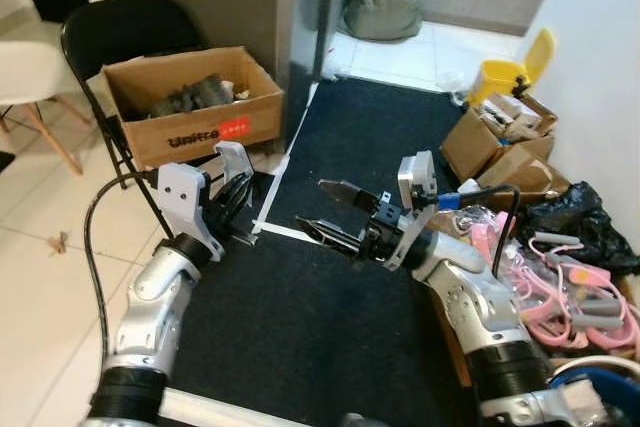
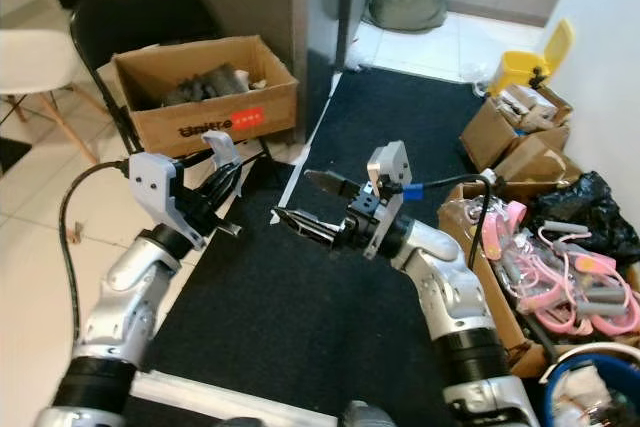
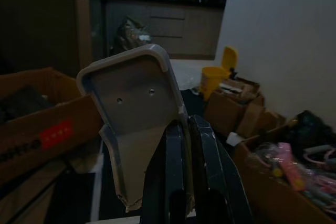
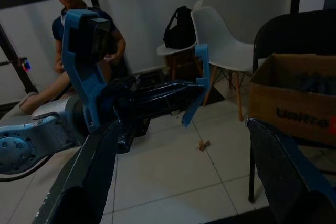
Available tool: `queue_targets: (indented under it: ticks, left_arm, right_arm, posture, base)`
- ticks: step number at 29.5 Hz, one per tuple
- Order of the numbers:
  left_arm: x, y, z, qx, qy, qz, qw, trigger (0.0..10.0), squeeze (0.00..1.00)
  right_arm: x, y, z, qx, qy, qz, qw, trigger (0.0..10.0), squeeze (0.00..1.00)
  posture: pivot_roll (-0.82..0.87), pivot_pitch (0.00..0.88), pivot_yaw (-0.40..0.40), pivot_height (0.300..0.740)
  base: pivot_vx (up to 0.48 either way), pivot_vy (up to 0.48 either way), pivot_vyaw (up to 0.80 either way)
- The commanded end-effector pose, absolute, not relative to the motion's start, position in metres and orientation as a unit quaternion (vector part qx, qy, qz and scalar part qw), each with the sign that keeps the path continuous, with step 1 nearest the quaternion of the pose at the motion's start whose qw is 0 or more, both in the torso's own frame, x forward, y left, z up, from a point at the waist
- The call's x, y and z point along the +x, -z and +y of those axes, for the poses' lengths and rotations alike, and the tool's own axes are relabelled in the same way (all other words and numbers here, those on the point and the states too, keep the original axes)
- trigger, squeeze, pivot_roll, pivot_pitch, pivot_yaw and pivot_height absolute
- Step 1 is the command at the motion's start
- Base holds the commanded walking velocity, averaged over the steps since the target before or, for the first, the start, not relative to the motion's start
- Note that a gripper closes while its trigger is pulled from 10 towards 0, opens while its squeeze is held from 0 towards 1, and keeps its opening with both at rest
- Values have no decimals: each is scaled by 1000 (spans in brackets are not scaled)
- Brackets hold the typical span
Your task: Picking trash to rubbish bin
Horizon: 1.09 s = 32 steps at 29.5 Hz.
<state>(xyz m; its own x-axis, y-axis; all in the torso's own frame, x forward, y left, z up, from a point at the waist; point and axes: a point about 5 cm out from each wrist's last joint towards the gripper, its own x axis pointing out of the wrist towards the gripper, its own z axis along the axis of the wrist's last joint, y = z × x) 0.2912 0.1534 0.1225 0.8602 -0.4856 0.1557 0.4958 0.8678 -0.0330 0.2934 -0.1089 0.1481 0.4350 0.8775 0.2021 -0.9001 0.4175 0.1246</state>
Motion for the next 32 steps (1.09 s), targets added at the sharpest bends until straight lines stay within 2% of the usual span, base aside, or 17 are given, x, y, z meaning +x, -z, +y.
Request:
queue_targets:
  ticks: [1, 22, 28, 32]
  left_arm:
    - [291, -123, 151, -36, 262, -71, 962, 10000, 0]
    - [291, -123, 151, -36, 265, -71, 961, 10000, 0]
    - [291, -123, 151, -36, 265, -72, 961, 10000, 0]
    - [290, -123, 151, -36, 265, -72, 961, 10000, 0]
  right_arm:
    - [294, -148, -114, 95, -522, -52, 846, 10000, 0]
    - [295, -147, -113, 82, -519, -46, 850, 10000, 0]
    - [297, -146, -113, 86, -516, -40, 851, 10000, 0]
    - [296, -146, -113, 89, -515, -42, 852, 10000, 0]
  posture:
    - [38, 0, -20, 740]
    - [38, 0, -19, 740]
    - [39, 0, -21, 740]
    - [39, 0, -21, 740]
  base:
    - [326, 0, 0]
    - [335, 0, 0]
    - [342, 0, 655]
    - [341, 0, 0]
